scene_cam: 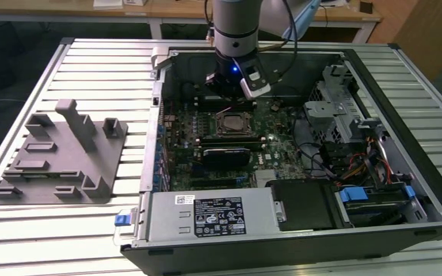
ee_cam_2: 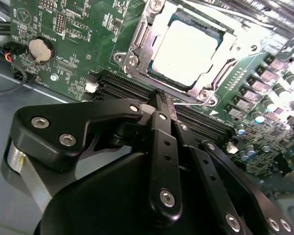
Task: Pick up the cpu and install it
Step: 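Install the first cpu locking lever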
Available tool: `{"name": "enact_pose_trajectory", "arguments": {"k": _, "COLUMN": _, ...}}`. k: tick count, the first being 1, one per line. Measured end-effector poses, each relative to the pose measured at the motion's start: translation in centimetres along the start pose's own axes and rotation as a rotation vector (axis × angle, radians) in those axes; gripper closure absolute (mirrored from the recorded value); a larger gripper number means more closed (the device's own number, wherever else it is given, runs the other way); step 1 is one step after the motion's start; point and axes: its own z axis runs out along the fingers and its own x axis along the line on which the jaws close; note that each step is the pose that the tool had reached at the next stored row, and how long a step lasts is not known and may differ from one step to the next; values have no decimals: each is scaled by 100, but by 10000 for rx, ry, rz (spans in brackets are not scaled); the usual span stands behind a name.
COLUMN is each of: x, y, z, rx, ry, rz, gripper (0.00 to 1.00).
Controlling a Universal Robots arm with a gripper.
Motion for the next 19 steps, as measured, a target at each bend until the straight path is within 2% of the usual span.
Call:
{"name": "enact_pose_trajectory", "arguments": {"k": 2, "x": 1, "y": -1, "z": 8, "rx": -70, "ry": -35, "rz": 1, "gripper": 89}}
{"name": "enact_pose_trajectory", "arguments": {"k": 8, "x": 1, "y": -2, "z": 9, "rx": -90, "ry": -38, "rz": 0, "gripper": 89}}
{"name": "enact_pose_trajectory", "arguments": {"k": 12, "x": 13, "y": -7, "z": 31, "rx": -172, "ry": -161, "rz": -13, "gripper": 89}}
{"name": "enact_pose_trajectory", "arguments": {"k": 14, "x": 30, "y": -11, "z": 40, "rx": -186, "ry": -246, "rz": -25, "gripper": 89}}
{"name": "enact_pose_trajectory", "arguments": {"k": 19, "x": 81, "y": -24, "z": 62, "rx": -197, "ry": -374, "rz": -6, "gripper": 89}}
